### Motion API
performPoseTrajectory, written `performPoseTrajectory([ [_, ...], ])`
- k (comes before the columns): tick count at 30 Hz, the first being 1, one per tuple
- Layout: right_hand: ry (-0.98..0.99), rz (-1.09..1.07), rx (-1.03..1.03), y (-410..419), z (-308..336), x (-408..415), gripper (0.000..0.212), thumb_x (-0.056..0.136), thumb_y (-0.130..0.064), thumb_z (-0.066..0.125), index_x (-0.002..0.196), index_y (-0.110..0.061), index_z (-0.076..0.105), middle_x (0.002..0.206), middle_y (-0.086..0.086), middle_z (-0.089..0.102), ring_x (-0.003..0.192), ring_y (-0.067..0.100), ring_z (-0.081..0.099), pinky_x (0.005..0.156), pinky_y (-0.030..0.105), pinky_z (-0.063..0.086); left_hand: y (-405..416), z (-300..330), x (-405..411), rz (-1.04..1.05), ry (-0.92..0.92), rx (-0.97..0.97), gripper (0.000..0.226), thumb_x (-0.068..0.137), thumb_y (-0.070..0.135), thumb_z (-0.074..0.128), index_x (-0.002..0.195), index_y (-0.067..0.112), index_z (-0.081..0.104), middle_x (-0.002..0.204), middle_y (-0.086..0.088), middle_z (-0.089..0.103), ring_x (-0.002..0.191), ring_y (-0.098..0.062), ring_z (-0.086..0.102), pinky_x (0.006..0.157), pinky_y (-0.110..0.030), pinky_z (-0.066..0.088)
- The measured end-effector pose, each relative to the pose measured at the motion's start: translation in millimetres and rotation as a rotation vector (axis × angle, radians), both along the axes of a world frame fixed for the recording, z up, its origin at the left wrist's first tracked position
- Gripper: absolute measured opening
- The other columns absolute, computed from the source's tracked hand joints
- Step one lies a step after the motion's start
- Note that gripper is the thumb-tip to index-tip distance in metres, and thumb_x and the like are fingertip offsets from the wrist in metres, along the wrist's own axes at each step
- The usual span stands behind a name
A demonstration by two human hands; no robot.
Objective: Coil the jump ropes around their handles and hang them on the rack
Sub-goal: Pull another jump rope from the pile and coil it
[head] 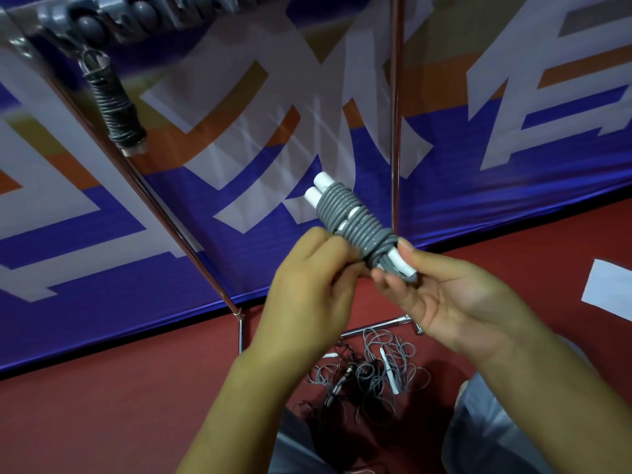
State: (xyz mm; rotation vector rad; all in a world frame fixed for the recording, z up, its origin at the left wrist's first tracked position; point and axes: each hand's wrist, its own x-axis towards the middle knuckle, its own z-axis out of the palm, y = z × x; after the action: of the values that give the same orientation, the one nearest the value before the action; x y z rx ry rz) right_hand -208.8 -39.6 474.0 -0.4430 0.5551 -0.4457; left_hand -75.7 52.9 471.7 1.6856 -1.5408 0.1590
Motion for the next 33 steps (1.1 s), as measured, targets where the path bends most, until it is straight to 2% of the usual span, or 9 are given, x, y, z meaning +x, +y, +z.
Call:
performPoseTrajectory([
  [3, -0.019, 0.022, 0.142, -1.9, 2.1, 1.2, 0.024, 0.065, -0.009, 0.063, 0.079, 0.01, 0.069, 0.078, 0.024, 0.067, 0.055, 0.022, 0.067, 0.041, 0.018, 0.051, -0.9, -11.1, 2.5, -0.027, -0.208, -0.119, 0.008, 0.088, 0.006, 0.06, 0.084, 0.0, 0.063, 0.081, -0.004, 0.054, 0.074, -0.008, 0.047, 0.063, -0.017, 0.04],
  [6, -0.075, 0.044, 0.199, -0.5, -0.7, 3.9, 0.035, 0.052, 0.0, 0.079, 0.082, 0.013, 0.068, 0.079, 0.027, 0.066, 0.058, 0.026, 0.068, 0.04, 0.02, 0.052, -0.2, -15.2, 6.4, -0.066, -0.146, -0.131, 0.005, 0.087, 0.01, 0.062, 0.088, 0.005, 0.062, 0.083, -0.005, 0.058, 0.075, -0.011, 0.053, 0.063, -0.023, 0.044],
  [8, -0.125, 0.046, 0.224, 2.2, -2.9, 4.7, 0.051, 0.039, 0.005, 0.088, 0.086, 0.013, 0.069, 0.083, 0.028, 0.066, 0.062, 0.03, 0.069, 0.04, 0.021, 0.052, 1.0, -17.0, 9.0, -0.131, 0.126, -0.092, 0.007, 0.083, 0.014, 0.065, 0.089, 0.01, 0.065, 0.086, 0.0, 0.059, 0.079, -0.008, 0.056, 0.067, -0.021, 0.047],
  [13, -0.078, -0.048, -0.1, 5.8, -4.7, 9.0, 0.028, 0.073, -0.012, 0.058, 0.097, 0.0, 0.066, 0.092, 0.017, 0.071, 0.068, 0.021, 0.071, 0.042, 0.011, 0.047, 2.8, -16.5, 7.5, -0.352, 1.159, 0.024, 0.008, 0.067, 0.014, 0.069, 0.072, 0.019, 0.067, 0.076, -0.004, 0.06, 0.054, -0.007, 0.049, 0.049, -0.017, 0.039],
  [16, -0.064, -0.072, -0.271, 9.3, -3.6, 9.1, 0.03, 0.075, -0.014, 0.057, 0.103, -0.006, 0.065, 0.089, 0.011, 0.072, 0.069, 0.016, 0.07, 0.043, 0.011, 0.046, -2.2, -8.5, 7.3, -0.381, 1.476, 0.105, 0.009, 0.063, 0.015, 0.065, 0.061, 0.013, 0.057, 0.063, -0.01, 0.055, 0.041, -0.007, 0.035, 0.042, -0.017, 0.024],
  [20, 0.001, -0.078, -0.42, 10.7, -3.6, 5.9, 0.033, 0.074, -0.017, 0.058, 0.107, -0.011, 0.064, 0.082, 0.003, 0.072, 0.065, 0.011, 0.069, 0.041, 0.012, 0.042, -6.7, -2.2, 12.6, -0.37, 1.436, 0.318, 0.032, 0.085, 0.036, 0.057, 0.067, 0.01, 0.06, 0.043, -0.001, 0.046, 0.032, -0.002, 0.025, 0.037, -0.016, 0.017],
  [26, 0.01, -0.059, -0.525, 13.5, -2.3, 2.7, 0.034, 0.077, -0.015, 0.057, 0.11, -0.013, 0.063, 0.093, 0.003, 0.074, 0.071, 0.01, 0.07, 0.038, 0.012, 0.037, -2.8, -3.1, 24.3, -0.548, 1.311, 0.473, 0.032, 0.079, 0.047, 0.069, 0.078, 0.016, 0.074, 0.04, 0.006, 0.042, 0.035, -0.002, 0.026, 0.039, -0.019, 0.015],
  [30, 0.001, -0.053, -0.571, 16.4, -1.6, 2.9, 0.034, 0.075, -0.016, 0.057, 0.109, -0.015, 0.063, 0.095, 0.002, 0.075, 0.072, 0.013, 0.071, 0.038, 0.013, 0.037, 0.2, -4.0, 30.8, -0.64, 1.221, 0.495, 0.029, 0.073, 0.047, 0.074, 0.081, 0.02, 0.074, 0.053, 0.007, 0.055, 0.042, -0.001, 0.041, 0.043, -0.021, 0.031],
  [33, 0.036, -0.074, -0.577, 16.8, -3.3, 4.3, 0.039, 0.073, -0.017, 0.059, 0.112, -0.014, 0.063, 0.096, 0.005, 0.074, 0.071, 0.013, 0.069, 0.039, 0.013, 0.037, 0.6, -4.1, 32.6, -0.671, 1.207, 0.483, 0.019, 0.073, 0.037, 0.078, 0.079, 0.02, 0.072, 0.068, 0.004, 0.065, 0.057, -0.005, 0.056, 0.059, -0.021, 0.046],
])
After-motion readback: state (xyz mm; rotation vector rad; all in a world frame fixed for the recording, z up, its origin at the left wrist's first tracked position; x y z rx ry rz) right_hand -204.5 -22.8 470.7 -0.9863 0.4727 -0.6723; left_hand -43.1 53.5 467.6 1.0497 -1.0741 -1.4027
